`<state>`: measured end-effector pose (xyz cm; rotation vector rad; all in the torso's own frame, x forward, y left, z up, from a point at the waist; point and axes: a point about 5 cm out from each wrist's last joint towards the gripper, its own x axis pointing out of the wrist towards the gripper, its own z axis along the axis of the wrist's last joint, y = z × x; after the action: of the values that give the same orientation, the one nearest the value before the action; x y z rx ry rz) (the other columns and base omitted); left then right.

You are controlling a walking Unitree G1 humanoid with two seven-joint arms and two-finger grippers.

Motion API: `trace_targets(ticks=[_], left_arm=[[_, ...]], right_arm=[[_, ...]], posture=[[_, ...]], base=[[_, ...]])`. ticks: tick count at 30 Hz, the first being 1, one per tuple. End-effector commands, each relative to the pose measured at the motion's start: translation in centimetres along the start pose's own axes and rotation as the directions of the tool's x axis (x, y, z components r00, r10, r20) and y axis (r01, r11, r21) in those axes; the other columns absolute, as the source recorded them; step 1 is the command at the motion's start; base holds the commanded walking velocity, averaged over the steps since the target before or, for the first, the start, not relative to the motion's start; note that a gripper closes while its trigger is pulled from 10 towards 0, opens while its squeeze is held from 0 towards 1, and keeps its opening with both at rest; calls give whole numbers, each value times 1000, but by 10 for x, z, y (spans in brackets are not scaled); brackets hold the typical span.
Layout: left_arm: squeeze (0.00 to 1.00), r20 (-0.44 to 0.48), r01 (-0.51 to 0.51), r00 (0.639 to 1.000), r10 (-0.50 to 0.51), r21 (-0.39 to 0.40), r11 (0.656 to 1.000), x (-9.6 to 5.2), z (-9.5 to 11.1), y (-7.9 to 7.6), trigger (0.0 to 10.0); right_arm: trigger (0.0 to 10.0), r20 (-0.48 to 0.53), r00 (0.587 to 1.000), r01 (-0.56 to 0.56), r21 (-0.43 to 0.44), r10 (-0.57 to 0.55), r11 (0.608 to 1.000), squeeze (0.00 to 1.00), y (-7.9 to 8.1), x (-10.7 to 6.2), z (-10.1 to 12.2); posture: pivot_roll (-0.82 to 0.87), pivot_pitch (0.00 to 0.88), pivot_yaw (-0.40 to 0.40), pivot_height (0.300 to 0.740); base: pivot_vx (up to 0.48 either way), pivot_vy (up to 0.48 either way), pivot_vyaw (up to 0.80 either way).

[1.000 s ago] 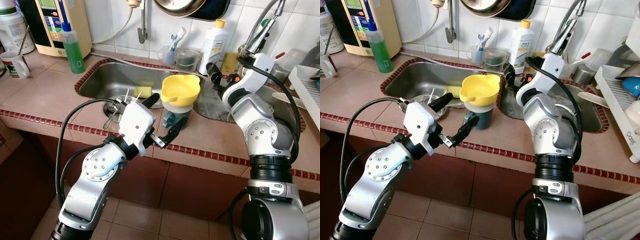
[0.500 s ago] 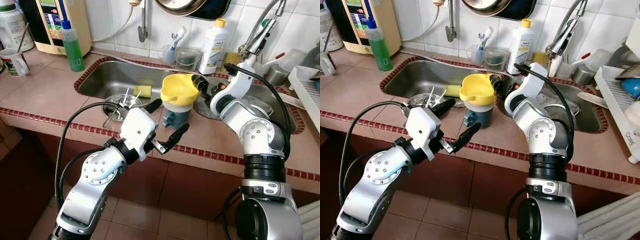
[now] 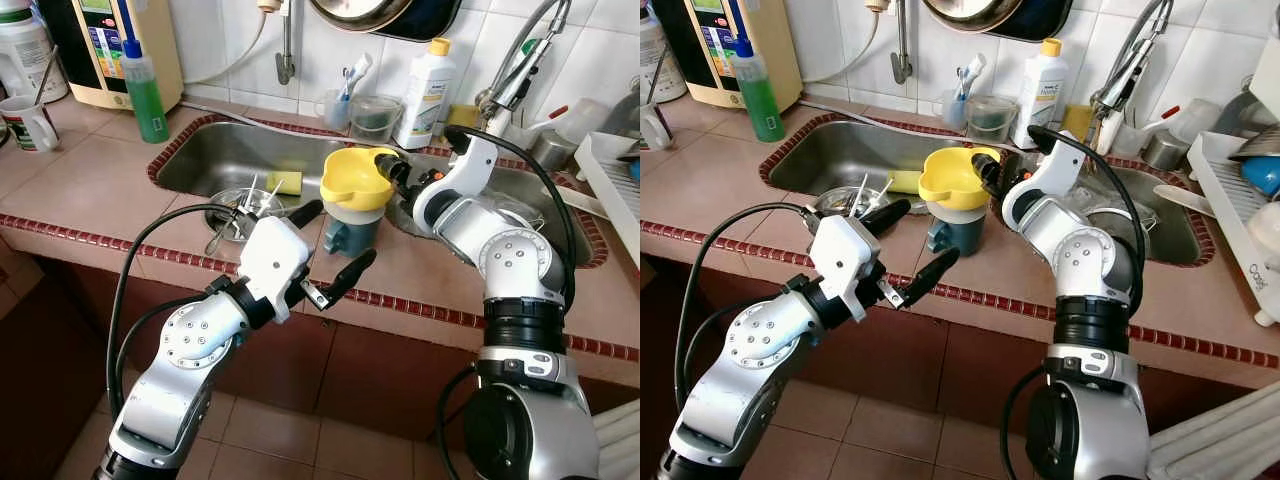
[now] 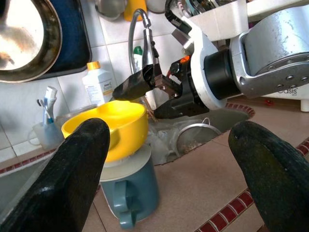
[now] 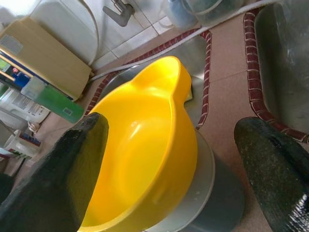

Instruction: Kitchen organization

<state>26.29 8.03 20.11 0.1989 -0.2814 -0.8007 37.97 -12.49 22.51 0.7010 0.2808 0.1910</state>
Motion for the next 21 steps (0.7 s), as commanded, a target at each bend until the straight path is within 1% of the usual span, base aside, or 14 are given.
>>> trace_targets(ticks=[1, 4, 5, 8, 13, 14, 16, 17, 18, 19, 21], left_arm=[[0, 18, 11, 1000, -11, 10, 1000, 0, 6, -2, 10000], [0, 22, 9, 1000, -9, 5, 1000, 0, 6, -3, 10000], [0, 22, 9, 1000, -9, 5, 1000, 0, 6, -3, 10000], [0, 23, 9, 1000, -9, 1, 1000, 1, 7, -4, 10000], [0, 26, 5, 1000, -5, 0, 1000, 1, 7, -4, 10000], [0, 27, 5, 1000, -5, 0, 1000, 1, 7, -4, 10000], [0, 28, 3, 1000, -3, -1, 1000, 1, 7, -4, 10000], [0, 28, 2, 1000, -1, -1, 1000, 1, 7, -4, 10000], [0, 28, 2, 1000, -1, -1, 1000, 1, 7, -4, 10000], [0, 29, 0, 1000, 0, -1, 1000, 1, 8, -4, 10000], [0, 30, -2, 1000, 2, -1, 1000, 1, 8, -4, 10000]], right_arm=[[10000, -3, 1000, 3, 24, -3, 1000, 0, 3, 2, 5], [10000, -31, 1000, 9, 82, -6, 997, 0, 2, 5, 6], [10000, -31, 1000, 9, 82, -6, 997, 0, 2, 5, 6], [10000, -47, 999, 8, 152, -1, 988, 0, 1, 7, 9], [10000, -48, 999, 3, 180, 5, 984, 0, 2, 9, 11], [8941, -52, 999, 2, 186, 8, 983, 0, 3, 9, 12], [8784, -60, 998, -1, 202, 13, 979, 0, 3, 10, 12], [7961, -68, 998, 1, 215, 14, 977, 0, 3, 11, 11], [7961, -68, 998, 1, 215, 14, 977, 0, 3, 11, 11], [7020, -75, 997, 4, 228, 13, 974, 0, 3, 11, 11], [6902, -85, 996, 9, 240, 12, 971, 0, 3, 12, 11]], posture=[[-48, 0, -96, 740], [-49, 0, -99, 740], [-49, 0, -99, 740], [-48, 0, -100, 740], [-47, 0, -102, 740], [-46, 0, -104, 740], [-45, 0, -105, 740], [-44, 0, -105, 740], [-44, 0, -105, 740], [-42, 0, -107, 740], [-41, 0, -107, 740]], base=[[0, 0, 0], [0, 0, 0], [0, 0, 0], [0, 0, 0], [0, 0, 0], [0, 0, 0], [0, 0, 0], [0, 0, 0], [0, 0, 0], [0, 0, 0], [0, 0, 0]])
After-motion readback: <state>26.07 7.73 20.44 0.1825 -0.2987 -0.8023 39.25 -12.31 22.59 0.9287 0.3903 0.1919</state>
